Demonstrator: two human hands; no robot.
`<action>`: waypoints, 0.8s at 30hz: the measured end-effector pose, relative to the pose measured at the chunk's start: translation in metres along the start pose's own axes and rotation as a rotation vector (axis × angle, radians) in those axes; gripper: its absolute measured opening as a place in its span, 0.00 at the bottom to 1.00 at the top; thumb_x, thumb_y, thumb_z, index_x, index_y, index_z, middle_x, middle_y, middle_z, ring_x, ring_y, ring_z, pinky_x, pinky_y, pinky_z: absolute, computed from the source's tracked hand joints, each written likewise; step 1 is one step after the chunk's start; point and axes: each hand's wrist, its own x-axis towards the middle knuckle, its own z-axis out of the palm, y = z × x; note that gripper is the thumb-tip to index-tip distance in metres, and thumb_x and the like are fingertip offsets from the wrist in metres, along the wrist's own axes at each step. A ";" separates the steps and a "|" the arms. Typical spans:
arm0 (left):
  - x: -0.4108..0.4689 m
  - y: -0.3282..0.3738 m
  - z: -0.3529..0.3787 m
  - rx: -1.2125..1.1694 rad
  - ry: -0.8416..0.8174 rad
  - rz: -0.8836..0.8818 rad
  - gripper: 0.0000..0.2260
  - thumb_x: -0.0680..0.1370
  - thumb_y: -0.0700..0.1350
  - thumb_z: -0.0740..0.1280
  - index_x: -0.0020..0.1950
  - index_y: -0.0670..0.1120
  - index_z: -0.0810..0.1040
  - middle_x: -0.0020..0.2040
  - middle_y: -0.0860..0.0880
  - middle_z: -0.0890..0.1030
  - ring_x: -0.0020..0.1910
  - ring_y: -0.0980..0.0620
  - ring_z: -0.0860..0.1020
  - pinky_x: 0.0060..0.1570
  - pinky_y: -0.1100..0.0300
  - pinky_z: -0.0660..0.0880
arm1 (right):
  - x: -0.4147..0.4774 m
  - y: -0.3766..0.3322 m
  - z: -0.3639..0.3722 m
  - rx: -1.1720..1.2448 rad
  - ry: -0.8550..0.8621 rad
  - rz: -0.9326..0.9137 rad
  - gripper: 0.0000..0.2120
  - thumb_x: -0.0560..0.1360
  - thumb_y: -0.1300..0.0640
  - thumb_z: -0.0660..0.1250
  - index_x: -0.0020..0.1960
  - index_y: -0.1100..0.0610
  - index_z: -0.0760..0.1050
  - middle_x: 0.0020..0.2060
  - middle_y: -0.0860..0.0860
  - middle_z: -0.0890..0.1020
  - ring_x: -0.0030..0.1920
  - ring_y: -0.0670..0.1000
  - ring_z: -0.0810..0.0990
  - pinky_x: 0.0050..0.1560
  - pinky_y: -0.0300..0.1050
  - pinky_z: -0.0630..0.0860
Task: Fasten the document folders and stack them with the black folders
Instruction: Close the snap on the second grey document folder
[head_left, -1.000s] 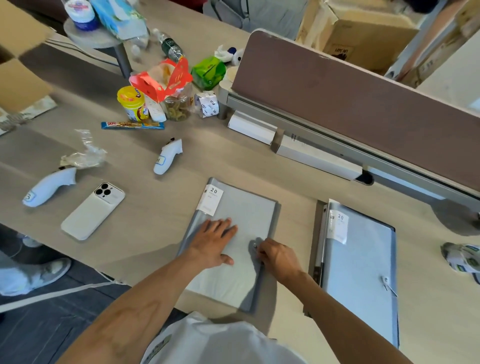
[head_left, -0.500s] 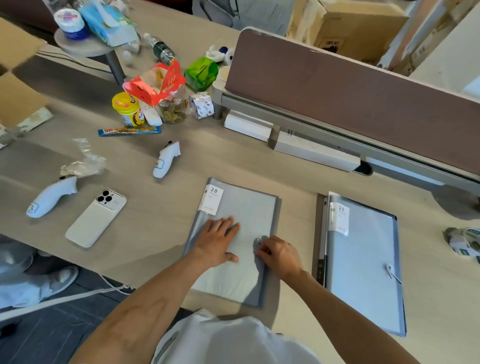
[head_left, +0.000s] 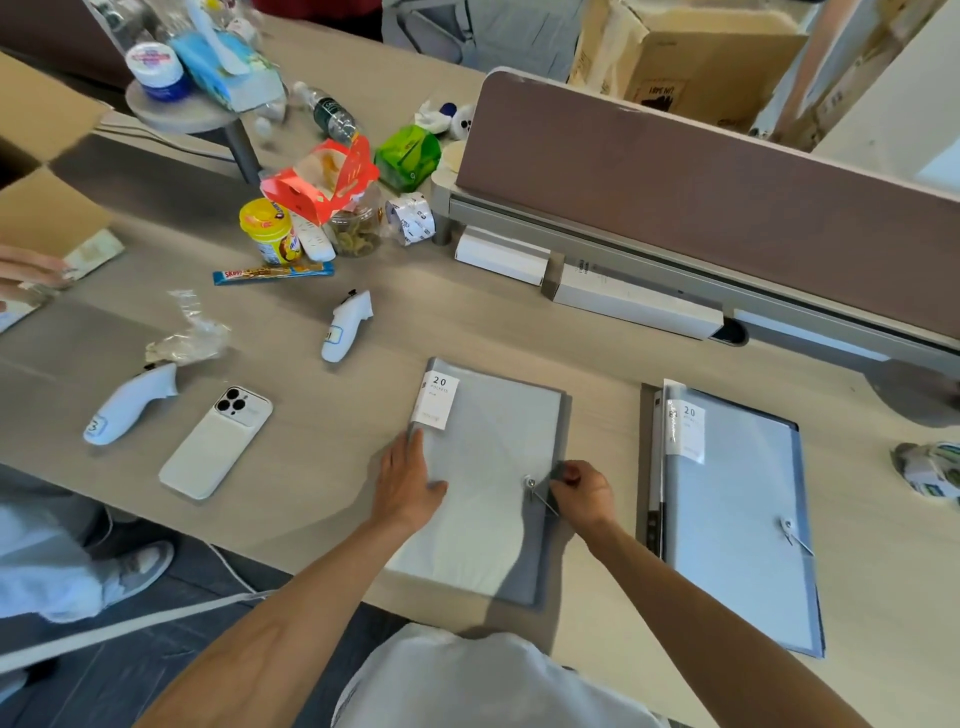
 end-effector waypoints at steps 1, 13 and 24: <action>0.001 0.002 0.000 -0.028 0.001 -0.009 0.37 0.75 0.47 0.68 0.78 0.41 0.51 0.78 0.42 0.56 0.76 0.41 0.55 0.74 0.52 0.54 | -0.001 -0.001 0.002 0.035 0.012 0.041 0.13 0.74 0.64 0.63 0.57 0.58 0.76 0.47 0.54 0.80 0.45 0.52 0.76 0.39 0.42 0.73; 0.013 0.033 -0.039 -1.059 -0.036 -0.305 0.20 0.75 0.36 0.69 0.66 0.45 0.72 0.55 0.45 0.81 0.46 0.48 0.80 0.46 0.57 0.79 | 0.012 -0.011 -0.026 0.360 -0.028 0.173 0.10 0.74 0.58 0.64 0.55 0.57 0.75 0.51 0.56 0.79 0.48 0.54 0.77 0.44 0.44 0.74; -0.016 0.154 -0.020 -1.073 -0.032 -0.118 0.26 0.74 0.39 0.72 0.70 0.50 0.68 0.57 0.44 0.81 0.50 0.45 0.81 0.53 0.50 0.78 | 0.005 0.013 -0.145 0.640 0.122 0.014 0.18 0.76 0.60 0.66 0.65 0.57 0.72 0.45 0.55 0.81 0.38 0.50 0.78 0.39 0.40 0.74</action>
